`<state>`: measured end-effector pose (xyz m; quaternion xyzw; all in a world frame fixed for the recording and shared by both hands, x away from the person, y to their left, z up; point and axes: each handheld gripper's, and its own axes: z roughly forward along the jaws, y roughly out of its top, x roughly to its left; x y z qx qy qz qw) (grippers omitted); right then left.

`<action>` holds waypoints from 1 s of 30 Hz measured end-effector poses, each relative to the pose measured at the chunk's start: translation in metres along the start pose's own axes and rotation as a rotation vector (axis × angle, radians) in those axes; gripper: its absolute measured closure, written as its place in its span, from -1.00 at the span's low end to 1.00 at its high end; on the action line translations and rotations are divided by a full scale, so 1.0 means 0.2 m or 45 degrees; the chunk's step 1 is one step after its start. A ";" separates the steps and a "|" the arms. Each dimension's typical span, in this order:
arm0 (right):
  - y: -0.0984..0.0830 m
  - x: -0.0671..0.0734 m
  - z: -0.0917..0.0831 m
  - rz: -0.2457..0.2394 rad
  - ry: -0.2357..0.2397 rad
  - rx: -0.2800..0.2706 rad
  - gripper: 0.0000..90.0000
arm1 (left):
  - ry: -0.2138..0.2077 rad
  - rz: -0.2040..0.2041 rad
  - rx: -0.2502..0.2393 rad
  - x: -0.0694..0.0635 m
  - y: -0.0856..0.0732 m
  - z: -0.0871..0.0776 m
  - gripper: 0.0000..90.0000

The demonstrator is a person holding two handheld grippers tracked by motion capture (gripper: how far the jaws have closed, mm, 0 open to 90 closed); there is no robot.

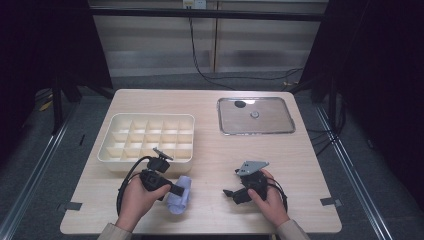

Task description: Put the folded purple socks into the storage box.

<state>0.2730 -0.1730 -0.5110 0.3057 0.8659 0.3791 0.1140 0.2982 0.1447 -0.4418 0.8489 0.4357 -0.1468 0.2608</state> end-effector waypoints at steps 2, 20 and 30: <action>0.00 0.00 0.00 0.000 0.000 0.000 -0.68 | 0.008 -0.005 -0.011 0.00 0.00 -0.02 0.58; 0.00 0.00 0.00 0.000 0.000 0.000 -0.68 | 0.017 0.012 -0.008 0.02 0.09 -0.14 0.57; 0.00 0.00 0.00 -0.001 -0.009 0.002 -0.68 | 0.011 0.003 -0.011 0.02 0.13 -0.16 0.57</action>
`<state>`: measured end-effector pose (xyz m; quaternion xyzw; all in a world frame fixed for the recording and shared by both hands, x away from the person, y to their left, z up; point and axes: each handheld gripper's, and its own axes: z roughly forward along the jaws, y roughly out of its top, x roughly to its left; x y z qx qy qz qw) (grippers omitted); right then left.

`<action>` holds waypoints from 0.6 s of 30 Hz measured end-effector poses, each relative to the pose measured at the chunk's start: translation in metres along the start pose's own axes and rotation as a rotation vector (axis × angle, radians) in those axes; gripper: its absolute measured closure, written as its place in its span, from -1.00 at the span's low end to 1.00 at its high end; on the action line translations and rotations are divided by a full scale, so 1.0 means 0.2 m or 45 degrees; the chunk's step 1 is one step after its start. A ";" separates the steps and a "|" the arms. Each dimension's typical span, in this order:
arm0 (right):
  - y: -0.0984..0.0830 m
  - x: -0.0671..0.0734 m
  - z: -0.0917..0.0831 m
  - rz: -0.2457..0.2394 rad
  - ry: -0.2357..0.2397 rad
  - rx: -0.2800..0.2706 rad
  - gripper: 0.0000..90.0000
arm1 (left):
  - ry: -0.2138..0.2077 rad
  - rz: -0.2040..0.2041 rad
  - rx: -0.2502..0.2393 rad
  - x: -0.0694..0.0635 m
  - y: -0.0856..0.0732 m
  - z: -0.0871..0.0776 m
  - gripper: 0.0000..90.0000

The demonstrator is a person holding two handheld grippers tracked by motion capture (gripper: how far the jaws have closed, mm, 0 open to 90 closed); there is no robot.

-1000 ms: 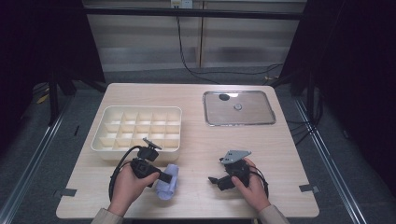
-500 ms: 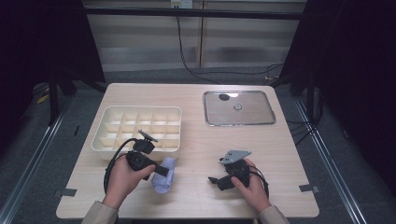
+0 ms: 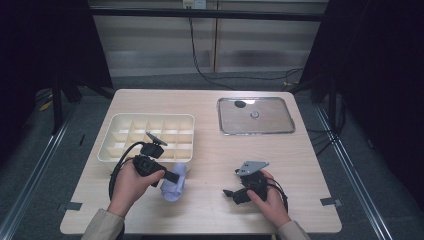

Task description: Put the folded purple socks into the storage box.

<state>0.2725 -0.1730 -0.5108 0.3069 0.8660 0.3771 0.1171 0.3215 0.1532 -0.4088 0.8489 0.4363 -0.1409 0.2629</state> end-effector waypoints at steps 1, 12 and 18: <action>0.00 0.00 0.00 0.000 0.000 -0.001 -0.68 | 0.005 0.007 0.005 0.00 0.01 -0.01 0.57; 0.00 0.00 0.00 0.000 0.001 -0.001 -0.68 | 0.014 0.018 -0.010 -0.02 0.05 -0.05 0.57; 0.00 0.00 0.00 0.000 0.000 0.000 -0.68 | 0.013 0.025 0.001 -0.03 0.08 -0.06 0.57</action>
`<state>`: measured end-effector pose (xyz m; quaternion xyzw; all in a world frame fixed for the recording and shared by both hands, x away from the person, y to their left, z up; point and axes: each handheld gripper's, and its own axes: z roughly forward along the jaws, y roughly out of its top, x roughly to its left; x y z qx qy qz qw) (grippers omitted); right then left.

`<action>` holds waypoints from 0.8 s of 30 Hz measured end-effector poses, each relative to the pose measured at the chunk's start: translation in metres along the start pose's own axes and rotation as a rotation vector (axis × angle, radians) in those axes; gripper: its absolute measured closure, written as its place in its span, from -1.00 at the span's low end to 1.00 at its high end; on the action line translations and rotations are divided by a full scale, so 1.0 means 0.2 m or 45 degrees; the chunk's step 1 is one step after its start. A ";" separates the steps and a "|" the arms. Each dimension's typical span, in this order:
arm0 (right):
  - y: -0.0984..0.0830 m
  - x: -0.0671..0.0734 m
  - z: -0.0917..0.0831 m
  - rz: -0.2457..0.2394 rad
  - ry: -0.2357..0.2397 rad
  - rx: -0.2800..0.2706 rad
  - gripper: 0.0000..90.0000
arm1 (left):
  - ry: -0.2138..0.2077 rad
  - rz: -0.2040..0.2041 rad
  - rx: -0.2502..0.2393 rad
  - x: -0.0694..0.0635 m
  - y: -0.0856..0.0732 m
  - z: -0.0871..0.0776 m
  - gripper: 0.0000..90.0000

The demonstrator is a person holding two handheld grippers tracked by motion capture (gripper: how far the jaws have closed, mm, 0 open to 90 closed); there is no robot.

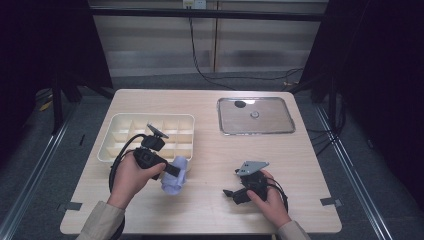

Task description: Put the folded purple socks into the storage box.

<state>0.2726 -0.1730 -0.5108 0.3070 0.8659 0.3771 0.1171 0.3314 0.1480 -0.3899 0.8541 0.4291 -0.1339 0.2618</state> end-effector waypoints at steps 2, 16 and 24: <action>0.00 0.00 0.00 0.000 0.000 0.000 -0.68 | -0.004 0.003 -0.005 0.00 0.01 0.00 0.57; 0.00 0.00 0.00 0.000 0.000 0.000 -0.68 | 0.006 -0.003 -0.025 0.00 0.09 -0.05 0.57; 0.00 0.00 0.00 0.003 0.000 -0.001 -0.68 | 0.014 -0.020 -0.060 0.01 0.14 -0.10 0.57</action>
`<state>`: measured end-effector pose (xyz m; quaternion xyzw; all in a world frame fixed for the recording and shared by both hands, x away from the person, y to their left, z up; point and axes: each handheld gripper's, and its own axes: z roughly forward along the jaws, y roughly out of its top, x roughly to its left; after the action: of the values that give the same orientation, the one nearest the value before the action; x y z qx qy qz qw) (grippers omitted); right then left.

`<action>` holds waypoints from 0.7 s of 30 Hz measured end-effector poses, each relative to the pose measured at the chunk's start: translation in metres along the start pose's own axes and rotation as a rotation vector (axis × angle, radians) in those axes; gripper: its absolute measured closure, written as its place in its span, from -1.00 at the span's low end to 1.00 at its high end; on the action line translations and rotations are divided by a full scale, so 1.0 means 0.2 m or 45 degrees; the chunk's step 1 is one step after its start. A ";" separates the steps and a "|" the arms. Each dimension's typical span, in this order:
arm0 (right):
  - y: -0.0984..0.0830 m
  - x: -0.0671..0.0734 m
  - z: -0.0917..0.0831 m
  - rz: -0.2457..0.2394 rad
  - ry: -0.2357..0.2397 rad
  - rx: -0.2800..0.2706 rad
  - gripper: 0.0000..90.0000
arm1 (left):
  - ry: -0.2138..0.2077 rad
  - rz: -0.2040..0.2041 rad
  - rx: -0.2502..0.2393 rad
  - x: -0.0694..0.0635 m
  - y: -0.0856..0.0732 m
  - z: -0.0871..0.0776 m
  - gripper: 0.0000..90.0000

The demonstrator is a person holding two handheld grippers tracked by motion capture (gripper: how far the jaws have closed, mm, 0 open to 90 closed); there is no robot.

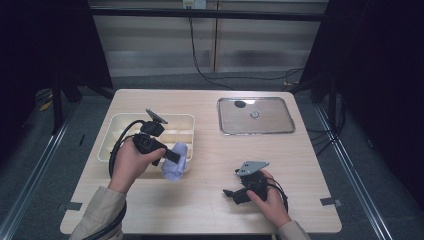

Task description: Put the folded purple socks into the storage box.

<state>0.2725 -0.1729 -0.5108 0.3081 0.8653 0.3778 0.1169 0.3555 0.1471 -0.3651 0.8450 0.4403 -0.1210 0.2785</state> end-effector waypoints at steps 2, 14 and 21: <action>0.00 0.00 0.00 -0.006 -0.003 -0.004 -0.68 | 0.009 -0.005 -0.003 0.00 0.01 -0.01 0.57; 0.00 0.00 0.00 -0.005 -0.002 -0.004 -0.68 | 0.024 -0.022 0.011 0.04 0.08 0.01 0.57; 0.00 0.00 0.00 -0.005 -0.003 -0.004 -0.68 | 0.048 -0.024 0.014 0.07 0.11 0.01 0.57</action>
<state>0.2728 -0.1730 -0.5109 0.3066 0.8652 0.3785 0.1190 0.3827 0.1453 -0.3655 0.8445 0.4527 -0.1100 0.2642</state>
